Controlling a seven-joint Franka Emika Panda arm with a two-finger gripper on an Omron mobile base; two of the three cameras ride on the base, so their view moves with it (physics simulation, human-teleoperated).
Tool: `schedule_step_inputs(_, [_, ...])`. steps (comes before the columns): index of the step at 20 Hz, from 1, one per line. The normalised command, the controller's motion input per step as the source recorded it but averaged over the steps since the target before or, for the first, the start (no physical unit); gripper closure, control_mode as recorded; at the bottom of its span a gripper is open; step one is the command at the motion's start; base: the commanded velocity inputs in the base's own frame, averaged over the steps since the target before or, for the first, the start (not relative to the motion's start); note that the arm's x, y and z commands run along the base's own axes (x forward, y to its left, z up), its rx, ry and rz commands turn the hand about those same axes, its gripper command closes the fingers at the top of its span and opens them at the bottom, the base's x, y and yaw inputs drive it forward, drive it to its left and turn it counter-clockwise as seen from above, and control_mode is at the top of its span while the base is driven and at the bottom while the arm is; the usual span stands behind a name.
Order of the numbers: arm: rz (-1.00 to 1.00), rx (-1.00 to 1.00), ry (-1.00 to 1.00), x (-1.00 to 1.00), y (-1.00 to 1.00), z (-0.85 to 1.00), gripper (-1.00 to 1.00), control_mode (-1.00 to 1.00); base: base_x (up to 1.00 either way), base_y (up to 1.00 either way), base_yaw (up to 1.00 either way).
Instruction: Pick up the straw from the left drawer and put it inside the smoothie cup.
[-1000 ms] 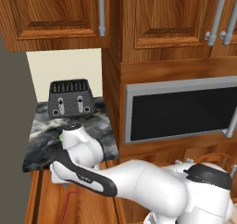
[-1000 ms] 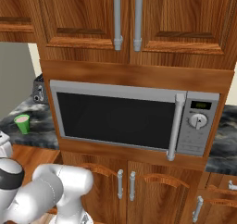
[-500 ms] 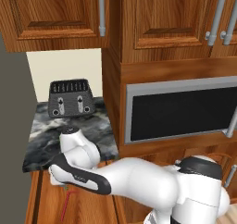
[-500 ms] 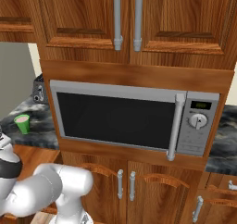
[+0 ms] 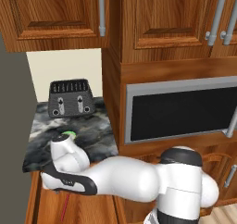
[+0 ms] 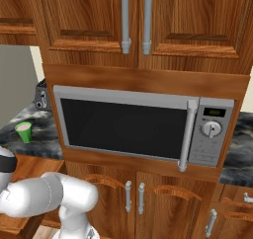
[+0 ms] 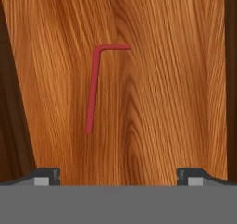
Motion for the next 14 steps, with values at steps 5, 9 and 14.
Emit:
schedule_step_inputs(5, [0.00,0.00,0.00,0.14,0.09,-0.23,-1.00,-1.00,0.00,0.00,0.00])
schedule_step_inputs(9, [0.00,0.00,0.00,0.10,0.00,-0.41,-1.00,-1.00,0.00,0.00,0.00])
schedule_step_inputs(14, [0.00,0.00,0.00,0.16,0.01,-0.58,-1.00,-1.00,0.00,0.00,0.00])
